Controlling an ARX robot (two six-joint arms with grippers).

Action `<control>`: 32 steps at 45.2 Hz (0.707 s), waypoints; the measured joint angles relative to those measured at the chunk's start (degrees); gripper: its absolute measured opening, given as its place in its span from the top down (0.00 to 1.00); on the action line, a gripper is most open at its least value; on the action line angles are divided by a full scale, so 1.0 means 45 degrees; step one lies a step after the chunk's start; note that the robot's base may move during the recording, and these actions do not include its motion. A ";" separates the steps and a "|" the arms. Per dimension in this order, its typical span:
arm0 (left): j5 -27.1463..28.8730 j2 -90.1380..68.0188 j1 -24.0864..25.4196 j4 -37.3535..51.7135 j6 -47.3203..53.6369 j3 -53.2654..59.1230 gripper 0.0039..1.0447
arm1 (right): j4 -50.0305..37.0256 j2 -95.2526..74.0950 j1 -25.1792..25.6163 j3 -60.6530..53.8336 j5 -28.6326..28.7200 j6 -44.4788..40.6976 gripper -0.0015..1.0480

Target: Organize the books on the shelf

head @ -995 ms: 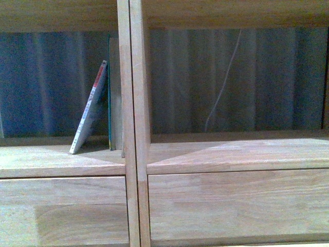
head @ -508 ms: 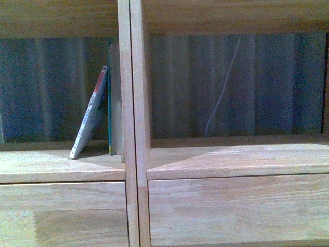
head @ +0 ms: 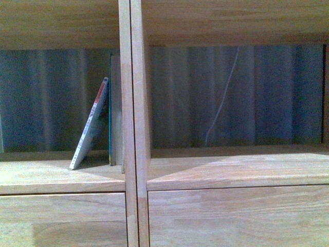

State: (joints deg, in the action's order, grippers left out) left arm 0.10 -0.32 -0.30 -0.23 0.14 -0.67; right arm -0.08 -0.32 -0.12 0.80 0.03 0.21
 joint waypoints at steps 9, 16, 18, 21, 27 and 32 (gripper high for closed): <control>0.0000 0.0000 0.0000 0.0000 -0.0010 0.0000 0.96 | 0.0000 0.0000 0.0000 0.0000 0.0000 0.0000 0.07; 0.0005 0.0000 0.0000 0.0000 -0.0005 0.0000 0.76 | 0.0000 0.0000 0.0000 0.0000 0.0000 0.0000 0.07; 0.0005 0.0000 0.0000 0.0000 -0.0005 0.0000 0.70 | 0.0000 0.0000 0.0000 0.0000 0.0000 0.0000 0.07; 0.0000 0.0000 0.0000 0.0000 -0.0005 0.0000 0.62 | 0.0000 0.0000 0.0000 0.0000 0.0000 0.0000 0.07; 0.0000 0.0000 0.0000 0.0000 -0.0005 0.0000 0.38 | 0.0000 0.0000 0.0000 0.0000 0.0000 0.0000 0.07; 0.0000 0.0000 0.0000 0.0000 -0.0005 0.0000 0.23 | 0.0000 0.0000 0.0000 0.0000 0.0000 0.0000 0.07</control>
State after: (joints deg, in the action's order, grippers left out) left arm 0.10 -0.32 -0.30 -0.23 0.12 -0.67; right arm -0.08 -0.32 -0.12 0.80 0.03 0.21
